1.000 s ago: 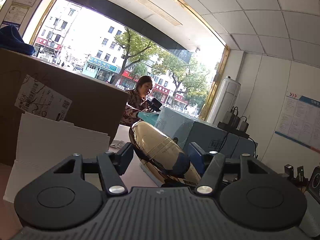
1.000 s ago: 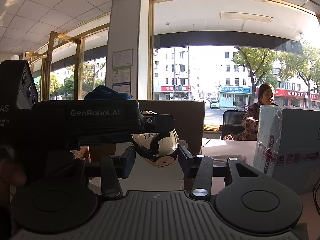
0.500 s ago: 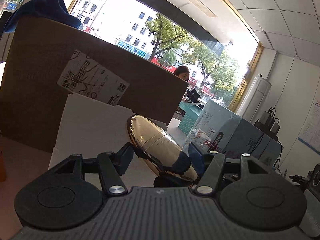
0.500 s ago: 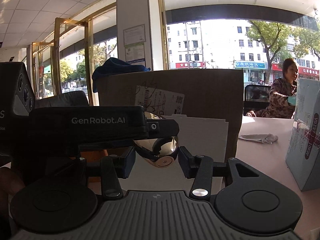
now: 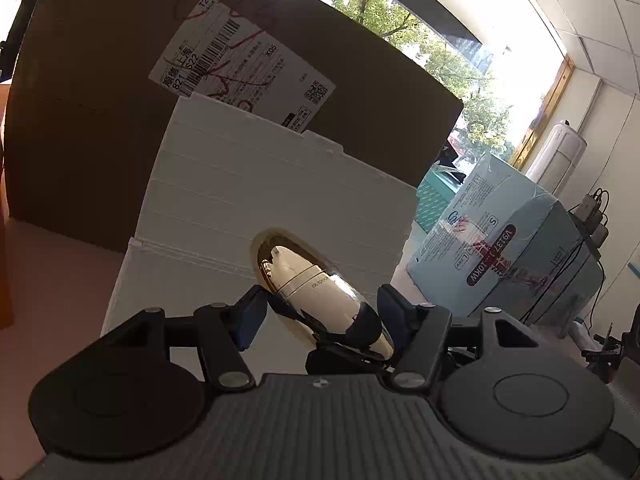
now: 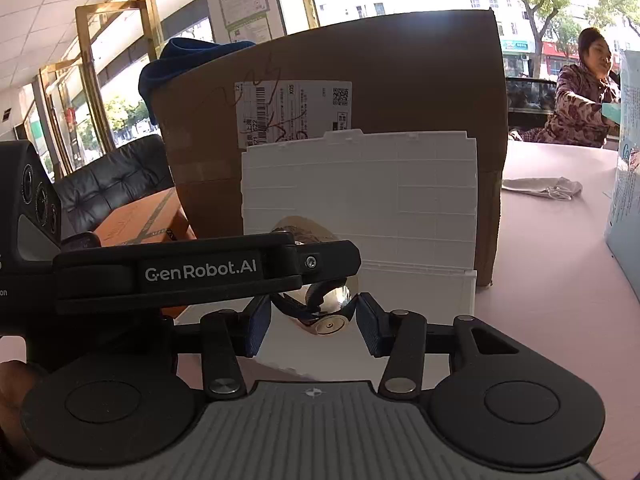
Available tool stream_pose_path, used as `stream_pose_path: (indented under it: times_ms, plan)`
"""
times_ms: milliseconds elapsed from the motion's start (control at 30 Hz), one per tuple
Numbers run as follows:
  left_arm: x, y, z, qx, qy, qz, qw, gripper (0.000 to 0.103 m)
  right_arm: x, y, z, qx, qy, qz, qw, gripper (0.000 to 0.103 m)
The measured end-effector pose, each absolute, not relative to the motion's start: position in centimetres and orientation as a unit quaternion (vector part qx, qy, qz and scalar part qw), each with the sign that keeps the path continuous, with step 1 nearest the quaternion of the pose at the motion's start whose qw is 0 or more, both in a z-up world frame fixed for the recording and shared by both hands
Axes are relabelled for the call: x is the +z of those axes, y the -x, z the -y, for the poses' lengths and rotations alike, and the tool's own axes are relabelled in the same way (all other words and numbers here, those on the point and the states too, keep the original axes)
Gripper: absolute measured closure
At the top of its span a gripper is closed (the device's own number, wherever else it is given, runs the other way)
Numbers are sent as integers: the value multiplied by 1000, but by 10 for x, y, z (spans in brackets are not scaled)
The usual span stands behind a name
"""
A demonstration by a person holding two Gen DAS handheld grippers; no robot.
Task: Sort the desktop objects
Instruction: 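Carry the gold egg with the left gripper into the open white box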
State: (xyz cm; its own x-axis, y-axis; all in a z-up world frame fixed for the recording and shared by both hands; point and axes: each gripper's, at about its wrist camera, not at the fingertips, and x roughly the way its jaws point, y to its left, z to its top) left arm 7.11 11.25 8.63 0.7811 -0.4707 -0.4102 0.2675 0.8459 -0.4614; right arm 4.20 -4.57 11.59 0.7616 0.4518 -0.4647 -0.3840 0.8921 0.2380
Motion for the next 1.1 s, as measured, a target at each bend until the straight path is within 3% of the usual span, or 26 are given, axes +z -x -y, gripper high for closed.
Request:
stream_pose_path:
  times_ms: [267, 867, 1100]
  plan:
    - [74, -89, -107, -186, 184, -299, 918, 46, 112, -61, 42, 218, -49, -315, 922, 59]
    - [68, -119, -98, -176, 163, -343, 908, 48, 89, -90, 28, 183, -23, -352, 918, 60]
    - [73, -114, -92, -160, 120, -333, 921, 47, 81, -99, 18, 173, -5, -375, 911, 60]
